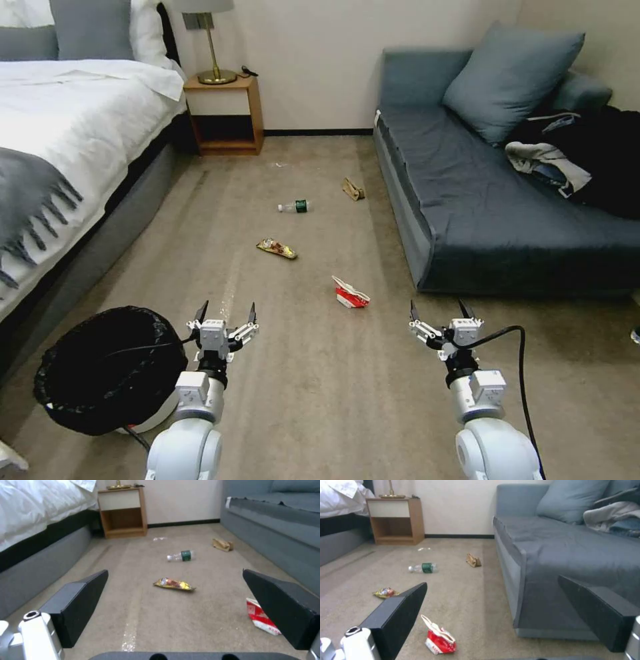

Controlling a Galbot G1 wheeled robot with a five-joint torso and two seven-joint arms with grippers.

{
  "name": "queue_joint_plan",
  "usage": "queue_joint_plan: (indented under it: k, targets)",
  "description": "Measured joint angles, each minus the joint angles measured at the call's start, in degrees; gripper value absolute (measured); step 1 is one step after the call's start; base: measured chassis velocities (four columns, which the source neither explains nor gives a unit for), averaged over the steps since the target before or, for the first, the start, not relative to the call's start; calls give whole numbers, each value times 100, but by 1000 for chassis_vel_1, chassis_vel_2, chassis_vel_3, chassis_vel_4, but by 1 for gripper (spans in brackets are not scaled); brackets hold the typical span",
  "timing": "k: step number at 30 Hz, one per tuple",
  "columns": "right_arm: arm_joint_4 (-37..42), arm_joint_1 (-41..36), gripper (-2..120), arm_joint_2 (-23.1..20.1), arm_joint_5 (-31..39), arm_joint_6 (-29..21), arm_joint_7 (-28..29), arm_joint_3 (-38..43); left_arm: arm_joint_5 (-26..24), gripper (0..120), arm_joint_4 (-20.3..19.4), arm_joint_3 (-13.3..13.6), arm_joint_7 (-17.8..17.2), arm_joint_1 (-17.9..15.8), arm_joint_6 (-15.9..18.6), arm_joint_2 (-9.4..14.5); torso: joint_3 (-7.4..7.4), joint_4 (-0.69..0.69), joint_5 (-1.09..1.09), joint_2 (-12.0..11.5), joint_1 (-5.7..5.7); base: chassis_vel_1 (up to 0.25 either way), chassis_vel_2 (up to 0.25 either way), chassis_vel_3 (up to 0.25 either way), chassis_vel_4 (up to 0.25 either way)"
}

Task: Pick up the trash bin, then pick up the garbage on the floor and place it into the trash bin.

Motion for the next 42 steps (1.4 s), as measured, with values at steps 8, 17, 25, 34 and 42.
queue_joint_plan:
  k: [8, 17, 25, 34, 42]
  targets:
    - [0, 0, 100, 0, 0, 0, 0, 0, 0, 100, 0, 0, 0, 0, 0, 0, 0, 0, 0, 0, 0, 0, 0, 0, 0]
    - [0, 0, 100, 0, 0, 0, 0, 0, 0, 100, 0, 0, 0, 0, 0, 0, 0, 0, 0, 0, 0, 0, 0, 0, 0]
    - [-50, -35, 100, 51, -44, 214, -14, -66, -88, 100, -5, -44, 11, 9, -26, -5, 0, 0, -3, 0, 0, 0, 0, 0, 0]
    - [-518, -339, 100, 500, -391, 1714, -247, -644, -1523, 100, -153, -822, 349, 190, -716, -153, 0, 0, -2, 0, 0, 0, 0, 0, 0]
    - [-647, -225, 100, 433, -564, 2222, -344, -718, -1728, 100, -429, -927, -1130, 306, -701, 69, 0, 0, 5, 0, 0, 0, 0, 0, 0]
